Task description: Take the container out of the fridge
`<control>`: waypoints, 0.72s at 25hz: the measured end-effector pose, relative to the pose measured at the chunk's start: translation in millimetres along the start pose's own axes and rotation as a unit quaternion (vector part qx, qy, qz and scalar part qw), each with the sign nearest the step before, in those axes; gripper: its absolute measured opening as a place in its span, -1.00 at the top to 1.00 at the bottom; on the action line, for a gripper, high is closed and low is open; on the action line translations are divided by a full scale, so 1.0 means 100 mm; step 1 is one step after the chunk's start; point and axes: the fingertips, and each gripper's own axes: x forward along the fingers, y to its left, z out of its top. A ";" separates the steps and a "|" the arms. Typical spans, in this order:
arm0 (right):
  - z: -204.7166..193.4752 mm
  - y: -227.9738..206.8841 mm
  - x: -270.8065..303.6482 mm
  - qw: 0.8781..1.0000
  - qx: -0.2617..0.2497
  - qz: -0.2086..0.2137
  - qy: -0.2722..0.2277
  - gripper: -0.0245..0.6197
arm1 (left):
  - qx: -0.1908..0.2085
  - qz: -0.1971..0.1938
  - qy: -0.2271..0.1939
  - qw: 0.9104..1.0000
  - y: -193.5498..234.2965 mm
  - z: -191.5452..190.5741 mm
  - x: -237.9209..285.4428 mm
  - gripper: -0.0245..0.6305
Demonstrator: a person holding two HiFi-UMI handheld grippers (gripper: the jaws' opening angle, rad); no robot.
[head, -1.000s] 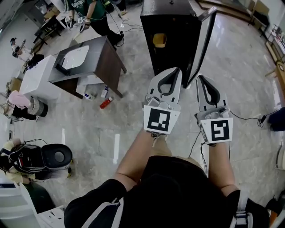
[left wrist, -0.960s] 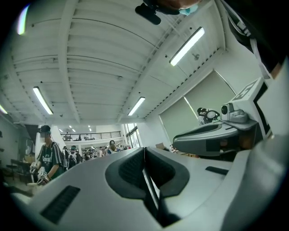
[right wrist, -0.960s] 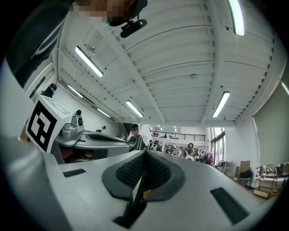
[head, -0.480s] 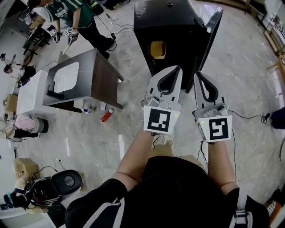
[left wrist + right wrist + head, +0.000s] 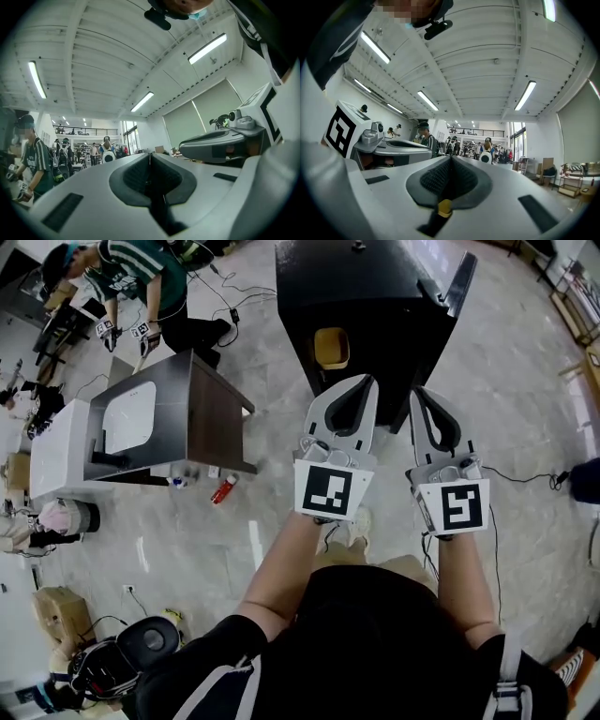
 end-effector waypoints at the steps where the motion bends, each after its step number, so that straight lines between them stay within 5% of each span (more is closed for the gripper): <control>1: -0.05 0.00 0.03 1.000 -0.008 0.002 0.008 0.82 | 0.000 -0.001 0.001 1.000 0.03 -0.03 0.02 0.85; 18: -0.06 0.01 0.44 1.000 -0.011 0.001 0.006 0.82 | 0.016 -0.009 0.007 1.000 0.38 -0.19 0.15 0.85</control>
